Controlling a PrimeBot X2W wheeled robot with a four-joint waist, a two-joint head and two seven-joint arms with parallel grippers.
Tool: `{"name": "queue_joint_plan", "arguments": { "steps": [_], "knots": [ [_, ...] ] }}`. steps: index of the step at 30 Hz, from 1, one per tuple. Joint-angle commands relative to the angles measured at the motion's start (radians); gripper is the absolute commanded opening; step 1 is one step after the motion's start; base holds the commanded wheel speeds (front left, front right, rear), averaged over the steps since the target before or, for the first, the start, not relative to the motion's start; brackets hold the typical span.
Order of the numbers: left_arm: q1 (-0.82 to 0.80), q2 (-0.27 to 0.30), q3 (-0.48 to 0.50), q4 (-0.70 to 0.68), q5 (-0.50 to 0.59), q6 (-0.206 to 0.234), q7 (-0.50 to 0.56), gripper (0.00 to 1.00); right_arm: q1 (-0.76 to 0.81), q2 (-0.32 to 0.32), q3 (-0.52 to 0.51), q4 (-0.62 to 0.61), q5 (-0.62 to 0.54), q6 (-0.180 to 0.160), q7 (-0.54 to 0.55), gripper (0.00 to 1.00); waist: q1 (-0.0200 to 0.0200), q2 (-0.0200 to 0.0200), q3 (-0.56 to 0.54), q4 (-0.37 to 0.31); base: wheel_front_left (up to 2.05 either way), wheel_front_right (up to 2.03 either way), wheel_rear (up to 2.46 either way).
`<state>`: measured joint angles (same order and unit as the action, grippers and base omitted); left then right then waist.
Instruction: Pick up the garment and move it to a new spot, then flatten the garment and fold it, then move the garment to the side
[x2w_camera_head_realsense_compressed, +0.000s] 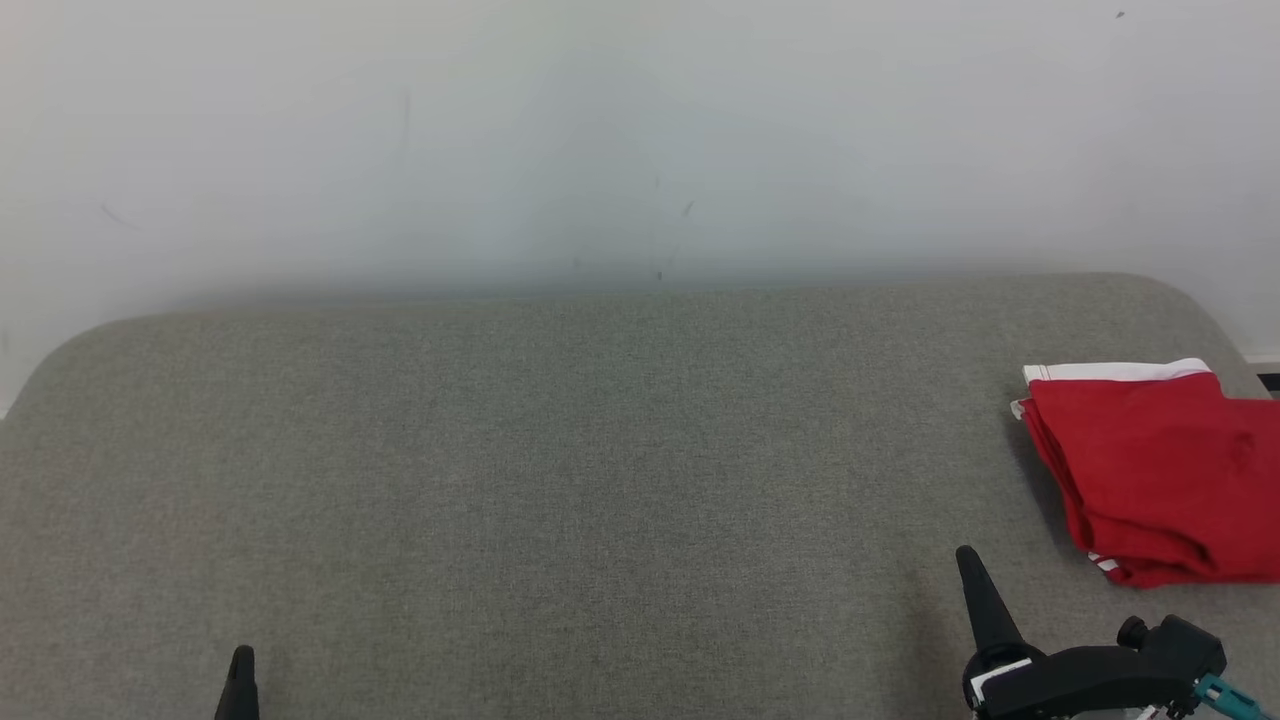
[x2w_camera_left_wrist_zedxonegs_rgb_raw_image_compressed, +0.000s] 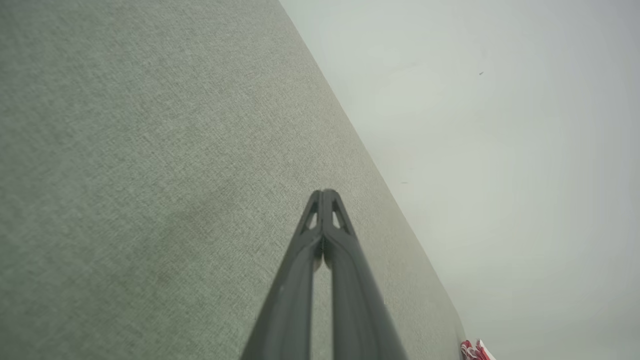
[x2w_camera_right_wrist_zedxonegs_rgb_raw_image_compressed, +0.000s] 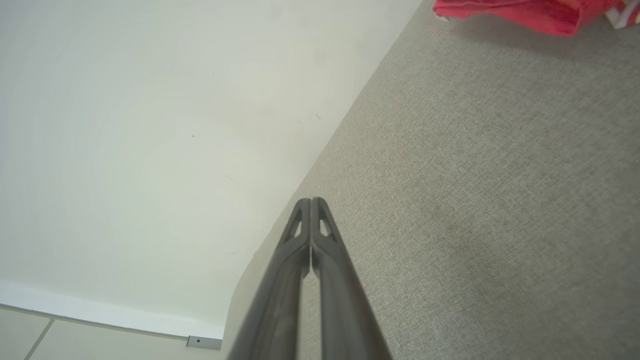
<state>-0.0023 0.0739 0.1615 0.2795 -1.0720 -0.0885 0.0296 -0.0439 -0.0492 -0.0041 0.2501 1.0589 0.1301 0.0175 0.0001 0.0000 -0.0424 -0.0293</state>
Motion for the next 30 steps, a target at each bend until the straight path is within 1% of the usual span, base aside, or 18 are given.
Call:
{"name": "queue_joint_plan", "arguments": {
  "steps": [1, 30],
  "knots": [
    [-0.022, 0.001, 0.008, -0.013, -0.031, -0.006, 0.009, 0.00, -0.022, -0.001, 0.002, -0.003, 0.027, 0.001, -0.002, 0.00, -0.0001, 0.0000, 0.001, 0.001, 0.00, 0.00, 0.00],
    [-0.075, -0.012, 0.059, -0.019, -0.283, -0.027, 0.101, 0.00, -0.081, -0.001, 0.020, 0.025, 0.308, 0.001, -0.003, 0.00, -0.0001, 0.0000, 0.021, 0.013, 0.00, 0.00, 0.00]
  ]
}}
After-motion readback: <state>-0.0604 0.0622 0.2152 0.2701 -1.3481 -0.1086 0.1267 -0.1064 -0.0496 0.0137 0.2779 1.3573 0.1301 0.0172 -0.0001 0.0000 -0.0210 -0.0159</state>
